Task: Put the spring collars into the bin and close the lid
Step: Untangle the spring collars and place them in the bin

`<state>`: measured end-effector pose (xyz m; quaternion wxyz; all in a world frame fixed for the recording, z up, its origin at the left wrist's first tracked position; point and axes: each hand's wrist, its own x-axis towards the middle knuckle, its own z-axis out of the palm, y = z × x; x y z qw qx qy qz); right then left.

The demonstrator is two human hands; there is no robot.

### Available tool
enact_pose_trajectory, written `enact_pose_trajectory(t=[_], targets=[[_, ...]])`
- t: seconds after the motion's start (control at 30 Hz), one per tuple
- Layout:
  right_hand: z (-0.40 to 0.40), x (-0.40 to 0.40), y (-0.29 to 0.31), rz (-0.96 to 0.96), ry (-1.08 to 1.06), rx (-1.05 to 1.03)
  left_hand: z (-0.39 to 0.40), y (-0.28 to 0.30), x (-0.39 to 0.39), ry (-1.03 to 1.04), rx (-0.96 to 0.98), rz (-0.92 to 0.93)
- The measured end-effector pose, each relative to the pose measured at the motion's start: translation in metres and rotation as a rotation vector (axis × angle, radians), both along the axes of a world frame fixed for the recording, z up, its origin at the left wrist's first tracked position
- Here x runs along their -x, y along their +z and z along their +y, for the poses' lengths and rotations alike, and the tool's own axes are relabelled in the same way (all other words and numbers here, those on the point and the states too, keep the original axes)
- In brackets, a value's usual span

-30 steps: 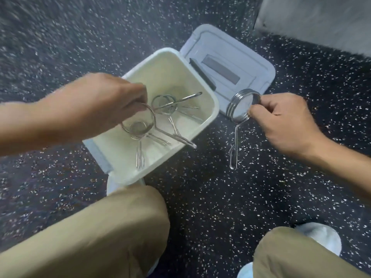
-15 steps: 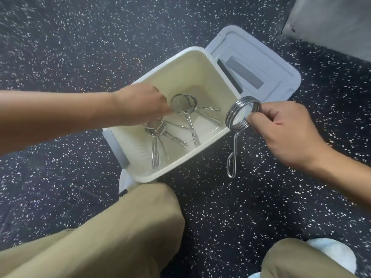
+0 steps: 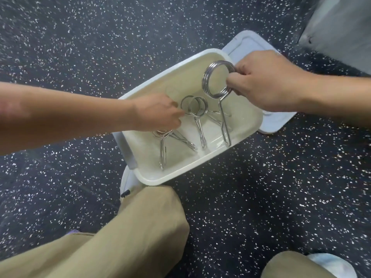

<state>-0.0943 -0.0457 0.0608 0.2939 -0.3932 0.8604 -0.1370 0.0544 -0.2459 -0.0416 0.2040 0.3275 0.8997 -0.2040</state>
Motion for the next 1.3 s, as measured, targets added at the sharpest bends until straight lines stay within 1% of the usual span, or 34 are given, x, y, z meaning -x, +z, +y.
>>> enact_pose_trajectory(t=[0.1,0.2,0.3,0.4,0.47,0.6,0.7,0.87,0.97,1.07,1.13,1.2,1.3], targets=[[-0.028,0.001,-0.006,0.006,0.081,-0.118,-0.007,0.002,-0.001,0.011,-0.085,0.033],[-0.049,-0.005,-0.018,0.067,0.198,-0.244,-0.010,0.005,-0.004,0.041,-0.152,0.053],[-0.060,-0.019,-0.038,0.130,0.296,-0.385,-0.012,0.003,-0.009,0.093,-0.168,0.050],[-0.064,-0.029,-0.053,0.177,0.324,-0.551,-0.010,0.006,-0.012,0.203,-0.151,0.036],[-0.067,-0.033,-0.060,0.199,0.329,-0.626,-0.007,0.009,-0.013,0.262,-0.110,0.002],[-0.072,-0.037,-0.077,0.173,0.263,-0.668,-0.003,0.013,-0.012,0.352,-0.097,-0.070],[-0.069,-0.039,-0.088,0.121,0.201,-0.666,-0.001,0.016,-0.009,0.336,-0.062,-0.092],[-0.060,-0.036,-0.092,0.050,0.114,-0.596,0.004,0.019,-0.005,0.335,-0.063,-0.108],[-0.051,-0.040,-0.085,0.010,0.033,-0.474,0.003,0.017,-0.006,0.351,-0.136,-0.067],[-0.039,-0.048,-0.069,0.000,0.017,-0.353,0.002,0.014,-0.008,0.362,-0.208,-0.024],[-0.030,-0.052,-0.057,0.000,0.013,-0.215,0.003,0.018,-0.007,0.388,-0.293,0.020],[-0.018,-0.050,-0.046,0.031,-0.008,-0.012,0.007,0.024,-0.007,0.404,-0.410,0.063],[0.000,-0.032,-0.030,0.080,-0.114,0.282,0.015,0.036,-0.007,0.423,-0.541,0.129]])
